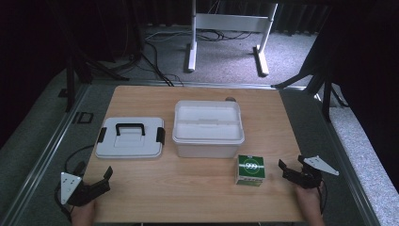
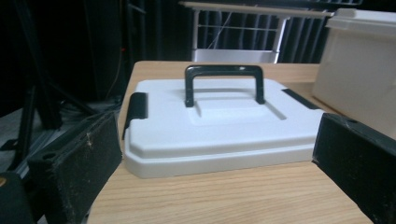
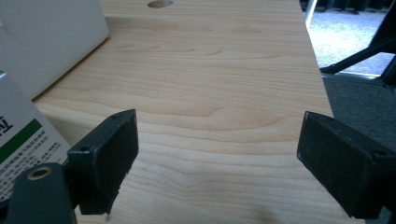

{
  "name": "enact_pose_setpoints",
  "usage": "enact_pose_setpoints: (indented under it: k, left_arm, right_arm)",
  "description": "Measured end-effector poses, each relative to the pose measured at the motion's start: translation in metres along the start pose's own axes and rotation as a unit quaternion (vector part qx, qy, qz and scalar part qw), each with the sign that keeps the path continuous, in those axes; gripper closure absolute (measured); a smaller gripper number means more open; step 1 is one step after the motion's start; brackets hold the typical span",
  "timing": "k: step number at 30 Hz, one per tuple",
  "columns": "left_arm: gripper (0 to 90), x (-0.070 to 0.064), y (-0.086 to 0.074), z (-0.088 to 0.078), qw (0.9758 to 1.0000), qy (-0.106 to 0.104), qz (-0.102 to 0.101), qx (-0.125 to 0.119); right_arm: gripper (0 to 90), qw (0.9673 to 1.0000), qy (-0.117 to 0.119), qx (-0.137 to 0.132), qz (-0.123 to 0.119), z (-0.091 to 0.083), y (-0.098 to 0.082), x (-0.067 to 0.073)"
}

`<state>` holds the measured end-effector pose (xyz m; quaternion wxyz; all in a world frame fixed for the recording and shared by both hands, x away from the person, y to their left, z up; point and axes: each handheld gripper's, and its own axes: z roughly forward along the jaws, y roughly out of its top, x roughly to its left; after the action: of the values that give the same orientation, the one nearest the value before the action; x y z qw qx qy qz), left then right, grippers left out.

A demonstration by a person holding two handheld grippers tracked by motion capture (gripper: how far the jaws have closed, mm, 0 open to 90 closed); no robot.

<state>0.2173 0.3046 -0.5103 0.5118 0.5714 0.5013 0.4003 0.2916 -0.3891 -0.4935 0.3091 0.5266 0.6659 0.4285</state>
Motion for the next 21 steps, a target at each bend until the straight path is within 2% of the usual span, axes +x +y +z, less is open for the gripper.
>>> enact_pose_setpoints:
  k: [3,4,6,11,12,14,15,18,19,20,21]
  left_arm:
    - [1.2,-0.001,0.000,0.001,1.0000,0.004,0.005,-0.001]
    - [1.2,-0.002,0.000,0.001,1.0000,-0.001,0.008,0.003]
    - [1.2,-0.003,0.000,0.001,0.9999,0.000,0.012,0.003]
    - [2.6,-0.003,0.000,0.002,0.9998,-0.005,0.014,0.008]
    - [2.6,-0.003,0.000,0.002,0.9998,-0.005,0.014,0.008]
    - [2.5,-0.004,0.001,0.002,0.9998,-0.004,0.016,0.008]
    - [2.5,-0.004,0.001,0.002,0.9998,-0.008,0.016,0.011]
    - [2.0,-0.004,0.001,0.003,0.9997,-0.009,0.019,0.015]
    - [2.0,-0.005,0.000,0.004,0.9996,-0.012,0.022,0.015]
    - [1.9,-0.005,0.000,0.004,0.9996,-0.012,0.022,0.015]
    - [1.9,-0.005,0.001,0.004,0.9995,-0.014,0.020,0.018]
  right_arm:
    - [12.1,1.0000,0.004,0.007,0.001,0.001,0.001,0.000]
    - [12.1,1.0000,0.003,0.008,0.000,0.001,0.001,0.000]
    - [12.2,0.9998,0.012,0.011,0.006,0.002,0.002,0.000]
    - [12.3,0.9987,0.038,0.015,0.032,0.001,0.005,-0.006]
    - [12.3,0.9984,0.046,0.018,0.028,0.002,0.006,-0.005]
    - [12.3,0.9987,0.043,0.025,0.010,0.003,0.008,-0.003]
    - [12.2,0.9980,0.056,0.028,0.010,0.004,0.010,-0.003]
    - [12.3,0.9977,0.059,0.031,0.002,0.004,0.013,-0.002]
    - [12.3,0.9970,0.069,0.033,0.002,0.004,0.017,-0.002]
    - [12.3,0.9970,0.069,0.033,0.002,0.004,0.017,-0.002]
    - [12.3,0.9958,0.085,0.034,0.001,0.005,0.022,-0.002]
